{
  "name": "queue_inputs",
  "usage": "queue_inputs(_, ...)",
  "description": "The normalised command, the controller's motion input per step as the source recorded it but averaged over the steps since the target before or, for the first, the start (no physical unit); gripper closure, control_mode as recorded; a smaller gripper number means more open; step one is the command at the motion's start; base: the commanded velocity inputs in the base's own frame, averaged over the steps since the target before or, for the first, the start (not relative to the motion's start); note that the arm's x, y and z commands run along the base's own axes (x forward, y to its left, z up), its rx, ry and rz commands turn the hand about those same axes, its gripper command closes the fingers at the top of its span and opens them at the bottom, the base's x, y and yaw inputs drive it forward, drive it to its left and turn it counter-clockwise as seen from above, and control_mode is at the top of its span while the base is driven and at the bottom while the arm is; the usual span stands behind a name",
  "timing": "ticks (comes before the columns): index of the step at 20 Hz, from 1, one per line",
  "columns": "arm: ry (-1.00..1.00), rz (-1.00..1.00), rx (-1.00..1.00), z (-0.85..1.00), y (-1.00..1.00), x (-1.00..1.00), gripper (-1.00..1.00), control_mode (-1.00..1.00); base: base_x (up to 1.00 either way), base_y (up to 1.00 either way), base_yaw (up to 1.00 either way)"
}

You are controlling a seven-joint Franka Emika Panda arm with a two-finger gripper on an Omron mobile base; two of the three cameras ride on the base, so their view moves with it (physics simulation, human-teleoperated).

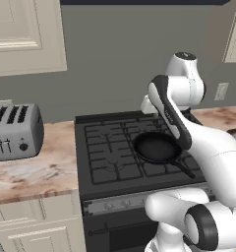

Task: Pick up the butter stick and place it in the pan. Then turn on the burner for the pan.

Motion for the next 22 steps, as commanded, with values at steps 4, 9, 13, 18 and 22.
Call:
queue_inputs(4, 0.03, 0.0, 0.0, 0.0, -0.27, 0.0, -1.0, -1.0, 0.0, 0.0, 0.0)
queue_inputs(9, 0.09, 0.0, 0.0, 0.0, -0.74, 0.0, -1.0, -1.0, 0.0, 0.0, 0.0)
queue_inputs(13, 0.12, 0.0, 0.0, 0.0, -0.84, 0.0, -1.0, -1.0, 0.0, 0.0, 0.0)
queue_inputs(18, 0.14, 0.0, 0.0, -0.03, -0.83, 0.0, -1.0, -1.0, 0.0, 0.0, 0.0)
queue_inputs(22, 0.15, 0.0, 0.0, -0.17, -0.69, 0.0, -1.0, -1.0, 0.0, 0.0, 0.0)
